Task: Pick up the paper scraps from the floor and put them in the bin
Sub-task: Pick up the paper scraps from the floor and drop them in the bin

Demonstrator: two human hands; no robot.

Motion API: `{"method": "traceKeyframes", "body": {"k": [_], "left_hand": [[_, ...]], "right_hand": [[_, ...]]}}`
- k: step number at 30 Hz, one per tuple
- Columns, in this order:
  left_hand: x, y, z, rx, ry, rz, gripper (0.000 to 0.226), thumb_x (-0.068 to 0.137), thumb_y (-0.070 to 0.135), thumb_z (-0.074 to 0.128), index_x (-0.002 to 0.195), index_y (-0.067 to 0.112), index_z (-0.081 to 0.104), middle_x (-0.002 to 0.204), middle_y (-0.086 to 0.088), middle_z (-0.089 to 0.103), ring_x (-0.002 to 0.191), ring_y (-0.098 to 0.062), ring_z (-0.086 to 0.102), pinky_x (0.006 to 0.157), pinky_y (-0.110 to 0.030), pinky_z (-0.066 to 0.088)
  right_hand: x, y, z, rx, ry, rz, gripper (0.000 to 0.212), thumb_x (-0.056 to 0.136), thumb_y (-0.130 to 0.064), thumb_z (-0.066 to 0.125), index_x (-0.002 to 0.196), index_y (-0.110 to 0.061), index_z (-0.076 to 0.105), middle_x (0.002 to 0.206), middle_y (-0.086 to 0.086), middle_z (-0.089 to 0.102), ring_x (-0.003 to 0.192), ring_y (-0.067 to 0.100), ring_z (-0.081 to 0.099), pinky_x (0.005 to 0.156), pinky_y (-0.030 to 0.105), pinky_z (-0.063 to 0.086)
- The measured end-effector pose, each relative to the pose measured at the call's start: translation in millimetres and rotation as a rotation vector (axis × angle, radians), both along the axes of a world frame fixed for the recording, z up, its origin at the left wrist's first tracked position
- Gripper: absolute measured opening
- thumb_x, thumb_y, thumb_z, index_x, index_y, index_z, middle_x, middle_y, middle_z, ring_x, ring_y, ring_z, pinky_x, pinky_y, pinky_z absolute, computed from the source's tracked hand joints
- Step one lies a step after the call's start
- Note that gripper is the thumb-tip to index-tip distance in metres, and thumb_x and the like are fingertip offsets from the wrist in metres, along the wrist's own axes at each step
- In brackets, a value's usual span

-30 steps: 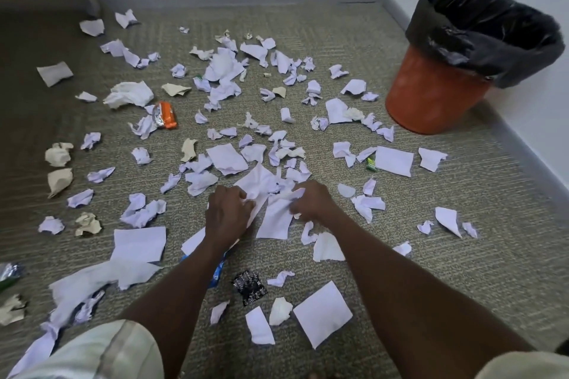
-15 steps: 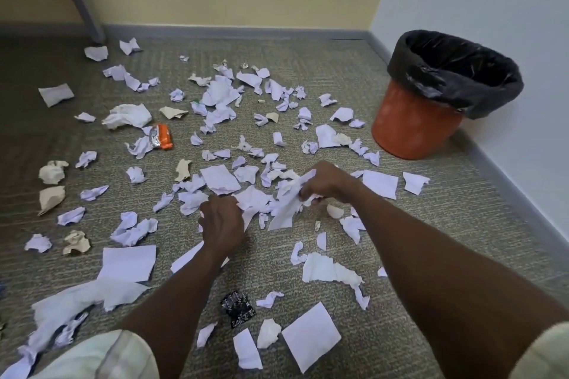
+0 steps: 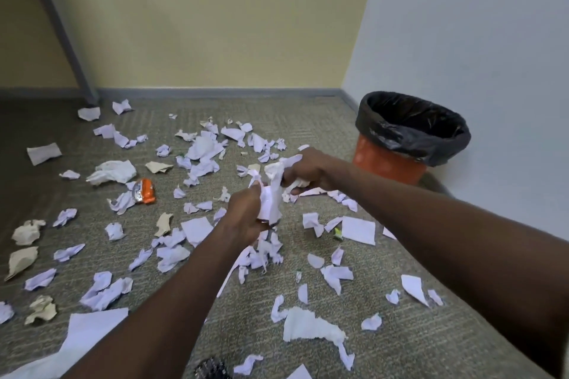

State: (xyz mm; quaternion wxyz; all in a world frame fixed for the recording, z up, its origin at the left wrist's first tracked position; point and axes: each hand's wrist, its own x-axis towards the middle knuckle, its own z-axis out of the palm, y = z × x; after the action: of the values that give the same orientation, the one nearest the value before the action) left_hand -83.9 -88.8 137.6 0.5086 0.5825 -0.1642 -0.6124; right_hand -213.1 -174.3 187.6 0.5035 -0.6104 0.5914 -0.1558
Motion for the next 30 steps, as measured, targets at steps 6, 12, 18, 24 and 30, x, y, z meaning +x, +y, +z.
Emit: {"method": "traceKeyframes", "body": {"k": [6,12,18,24,30], "left_hand": [[-23.3,-24.2,21.1,-0.047,0.098,-0.025,0.027,0.104,0.015,0.044,0.118,0.003,0.064,0.079,-0.013,0.073,0.084,-0.029,0.062,0.061,-0.036,0.048],[-37.7,-51.1,20.2,-0.035,-0.019,0.141,0.033,0.094,0.026,0.049,0.119,0.011,0.065,0.110,-0.015,0.072,0.088,-0.032,0.071,0.068,-0.034,0.055],[-66.5,-49.4,50.2,-0.211,-0.286,0.058,0.047,0.105,0.039,0.030,0.141,0.015,0.049,0.136,0.006,0.054,0.124,-0.020,0.054,0.096,-0.032,0.041],[-78.3,-45.6,61.2,-0.277,0.070,0.060,0.042,0.102,0.034,0.031,0.076,0.013,0.056,0.063,0.004,0.064,0.075,-0.018,0.059,0.060,-0.025,0.043],[-78.8,-40.9,74.7,-0.417,0.215,0.011,0.076,0.101,0.060,0.025,0.050,0.027,0.071,0.050,0.012,0.065,0.059,-0.005,0.068,0.072,-0.028,0.049]], "right_hand": [[10.6,7.5,-21.3,-0.018,-0.203,-0.179,0.014,0.082,-0.003,0.067,0.094,-0.003,0.072,0.087,0.013,0.073,0.067,0.022,0.067,0.058,0.030,0.057],[19.5,13.1,-17.6,0.229,-0.579,-0.289,0.011,0.083,-0.015,0.052,0.074,-0.011,0.058,0.074,0.008,0.056,0.055,0.019,0.050,0.056,0.026,0.042],[21.4,0.7,-12.7,0.275,-0.825,-0.379,0.064,0.073,-0.051,0.075,0.122,-0.010,0.065,0.114,0.009,0.070,0.111,0.023,0.064,0.102,0.038,0.048],[13.2,-4.5,-21.4,0.046,-0.813,-0.612,0.035,0.074,-0.021,0.071,0.105,-0.010,0.059,0.070,0.001,0.066,0.057,0.015,0.061,0.057,0.029,0.051],[12.6,-4.3,-27.9,-0.320,-0.572,-0.708,0.015,0.078,-0.014,0.071,0.093,-0.014,0.071,0.086,0.002,0.075,0.074,0.017,0.071,0.069,0.032,0.059]]}}
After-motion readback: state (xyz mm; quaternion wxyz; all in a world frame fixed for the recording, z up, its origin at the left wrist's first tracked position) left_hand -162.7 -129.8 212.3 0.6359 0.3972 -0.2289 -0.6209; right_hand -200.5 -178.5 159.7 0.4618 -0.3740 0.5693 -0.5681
